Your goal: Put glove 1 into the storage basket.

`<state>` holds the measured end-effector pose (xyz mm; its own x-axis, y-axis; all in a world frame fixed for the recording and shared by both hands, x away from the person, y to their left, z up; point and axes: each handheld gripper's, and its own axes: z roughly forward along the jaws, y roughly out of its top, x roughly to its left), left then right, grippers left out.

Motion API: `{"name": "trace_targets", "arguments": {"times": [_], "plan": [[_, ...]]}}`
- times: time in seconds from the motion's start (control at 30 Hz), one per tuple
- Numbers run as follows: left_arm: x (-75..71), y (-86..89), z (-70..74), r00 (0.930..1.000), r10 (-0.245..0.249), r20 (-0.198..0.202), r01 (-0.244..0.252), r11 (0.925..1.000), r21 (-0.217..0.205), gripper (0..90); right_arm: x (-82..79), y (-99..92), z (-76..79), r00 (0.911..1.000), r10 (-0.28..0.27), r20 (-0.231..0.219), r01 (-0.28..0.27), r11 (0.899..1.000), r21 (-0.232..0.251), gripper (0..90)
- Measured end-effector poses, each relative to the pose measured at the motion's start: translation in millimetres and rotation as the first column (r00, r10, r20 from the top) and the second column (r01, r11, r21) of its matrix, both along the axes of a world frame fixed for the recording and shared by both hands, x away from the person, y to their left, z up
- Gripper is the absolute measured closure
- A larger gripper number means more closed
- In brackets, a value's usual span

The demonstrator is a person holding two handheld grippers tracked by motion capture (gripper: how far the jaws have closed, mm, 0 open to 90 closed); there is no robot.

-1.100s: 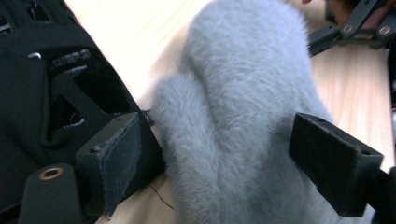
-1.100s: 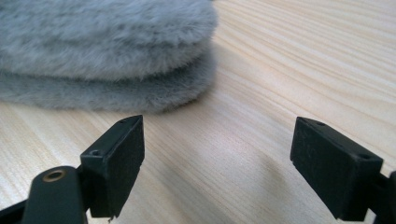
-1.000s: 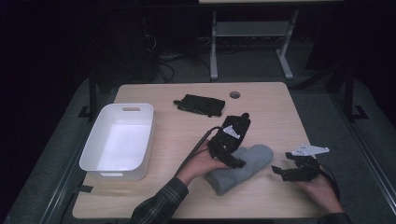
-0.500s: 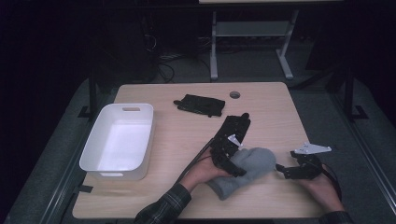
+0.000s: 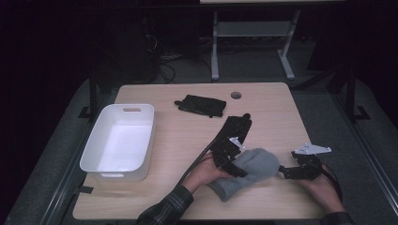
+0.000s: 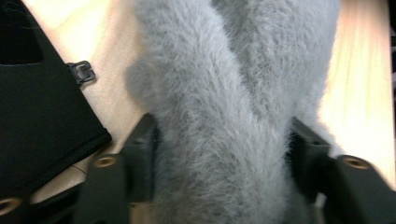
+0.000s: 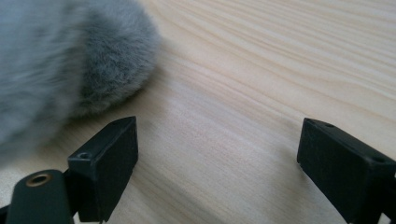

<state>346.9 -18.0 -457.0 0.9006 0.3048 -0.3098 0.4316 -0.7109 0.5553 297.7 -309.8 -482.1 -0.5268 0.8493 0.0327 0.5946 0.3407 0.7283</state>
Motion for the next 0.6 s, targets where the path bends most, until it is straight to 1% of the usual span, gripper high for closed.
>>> {"name": "trace_targets", "arguments": {"times": [0.07,0.17,0.2,0.23,0.27,0.33,0.37,0.4,0.43,0.5,0.6], "plan": [[1.3,0.9,-0.7,0.9998,-0.008,-0.017,0.008,0.9999,-0.007,49.5,0.1,1.1,-0.6,1.0,0.0,-0.008,0.0,1.0,-0.007,12.3],[3.2,2.0,-1.3,0.999,-0.013,-0.042,0.013,0.9999,-0.008,57.2,0.3,1.2,-0.7,1.0,0.002,-0.009,-0.002,1.0,-0.005,12.3],[3.6,2.2,-1.9,0.9985,-0.007,-0.054,0.006,0.9998,-0.02,59.4,0.3,1.1,-0.7,1.0,0.001,-0.008,-0.001,1.0,-0.005,12.3],[5.0,3.2,-1.9,0.9979,-0.006,-0.065,0.005,0.9997,-0.023,60.9,0.4,1.1,-0.7,1.0,0.001,-0.009,-0.001,1.0,-0.005,12.2],[5.0,3.7,-1.7,0.9976,-0.006,-0.069,0.004,0.9996,-0.028,63.0,0.5,1.1,-0.8,1.0,0.002,-0.009,-0.002,1.0,-0.005,11.7],[6.4,6.1,-2.0,0.997,-0.006,-0.078,0.002,0.9989,-0.046,64.2,0.8,1.0,-0.9,0.9999,0.006,-0.011,-0.006,1.0,-0.005,11.2],[6.7,7.8,-2.3,0.9962,0.0,-0.087,-0.005,0.9979,-0.065,65.1,0.8,0.9,-0.9,0.9999,0.006,-0.012,-0.006,1.0,-0.003,11.1],[7.6,9.6,-1.0,0.9959,0.004,-0.091,-0.01,0.9977,-0.066,66.2,0.9,0.9,-0.9,0.9999,0.007,-0.012,-0.007,1.0,-0.003,10.8],[8.0,10.3,0.1,0.9964,-0.004,-0.084,-0.002,0.9979,-0.065,66.6,1.0,0.9,-0.9,0.9999,0.009,-0.014,-0.009,1.0,-0.003,10.5],[7.3,10.7,3.1,0.9966,-0.004,-0.083,-0.002,0.9975,-0.07,66.9,0.9,1.0,-0.8,0.9999,0.009,-0.015,-0.009,1.0,-0.003,10.4],[7.8,12.4,6.1,0.9963,-0.009,-0.086,0.003,0.9974,-0.072,67.2,0.9,1.3,-0.9,0.9998,0.01,-0.015,-0.01,1.0,-0.004,10.2]]}}
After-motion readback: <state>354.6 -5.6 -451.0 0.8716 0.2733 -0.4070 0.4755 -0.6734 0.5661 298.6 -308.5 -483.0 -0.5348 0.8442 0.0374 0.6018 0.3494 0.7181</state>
